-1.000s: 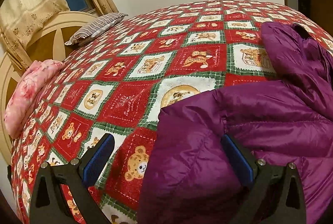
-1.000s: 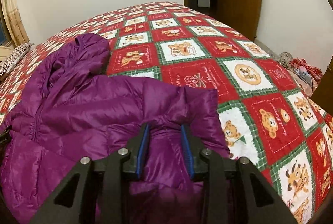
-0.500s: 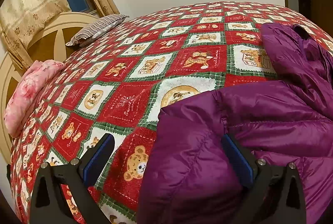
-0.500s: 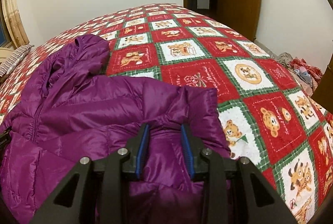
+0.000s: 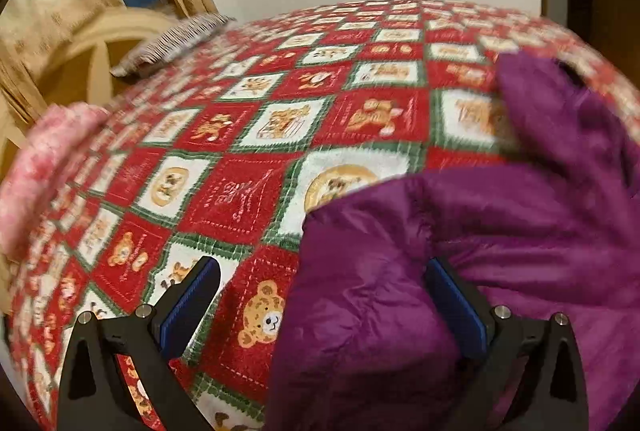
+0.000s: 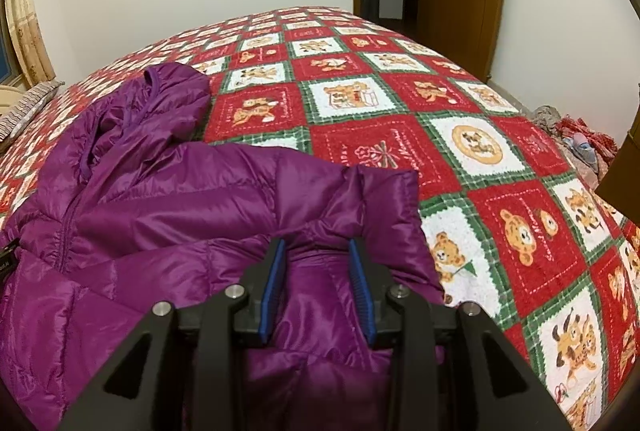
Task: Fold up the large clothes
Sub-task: 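Grasp the jacket edge with the left gripper while the right gripper holds the hem, lifting together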
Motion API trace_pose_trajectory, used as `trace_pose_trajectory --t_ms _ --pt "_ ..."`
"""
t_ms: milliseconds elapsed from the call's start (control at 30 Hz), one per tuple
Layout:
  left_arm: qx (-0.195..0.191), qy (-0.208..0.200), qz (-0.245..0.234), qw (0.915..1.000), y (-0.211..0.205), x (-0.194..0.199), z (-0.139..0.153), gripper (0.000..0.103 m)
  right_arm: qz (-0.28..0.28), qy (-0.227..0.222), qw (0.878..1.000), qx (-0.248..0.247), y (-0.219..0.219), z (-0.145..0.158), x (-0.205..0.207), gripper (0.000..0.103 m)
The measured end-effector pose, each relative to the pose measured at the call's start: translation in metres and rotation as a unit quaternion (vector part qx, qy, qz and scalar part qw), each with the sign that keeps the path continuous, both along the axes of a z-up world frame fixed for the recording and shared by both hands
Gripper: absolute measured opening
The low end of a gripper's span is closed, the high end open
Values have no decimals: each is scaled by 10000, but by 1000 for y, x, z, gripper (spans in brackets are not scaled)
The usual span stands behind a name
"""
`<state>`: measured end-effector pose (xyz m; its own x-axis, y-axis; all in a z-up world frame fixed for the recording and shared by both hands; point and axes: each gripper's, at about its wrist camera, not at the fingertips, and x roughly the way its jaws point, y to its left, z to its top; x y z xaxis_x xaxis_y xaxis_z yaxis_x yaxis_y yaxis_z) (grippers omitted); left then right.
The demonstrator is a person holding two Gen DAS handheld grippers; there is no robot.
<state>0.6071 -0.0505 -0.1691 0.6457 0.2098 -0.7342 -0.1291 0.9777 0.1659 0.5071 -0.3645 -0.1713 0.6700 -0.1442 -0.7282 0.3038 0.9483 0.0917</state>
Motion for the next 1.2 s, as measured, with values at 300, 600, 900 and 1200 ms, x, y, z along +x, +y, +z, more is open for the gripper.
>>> trace_pose_trajectory --t_ms 300,600,900,1200 --pt "-1011 -89 -573 9932 -19 86 46 102 651 -262 9948 732 -18 53 61 68" --pt "-1172 258 -969 9880 -71 173 22 102 1113 -38 9911 723 -2 44 189 68" --pt "-1618 478 -2129 9624 -105 184 -4 1 1711 380 9834 479 29 7 229 20" --pt "-893 -1160 -2730 9508 -96 109 77 1 1824 -863 9793 -171 30 70 158 8"
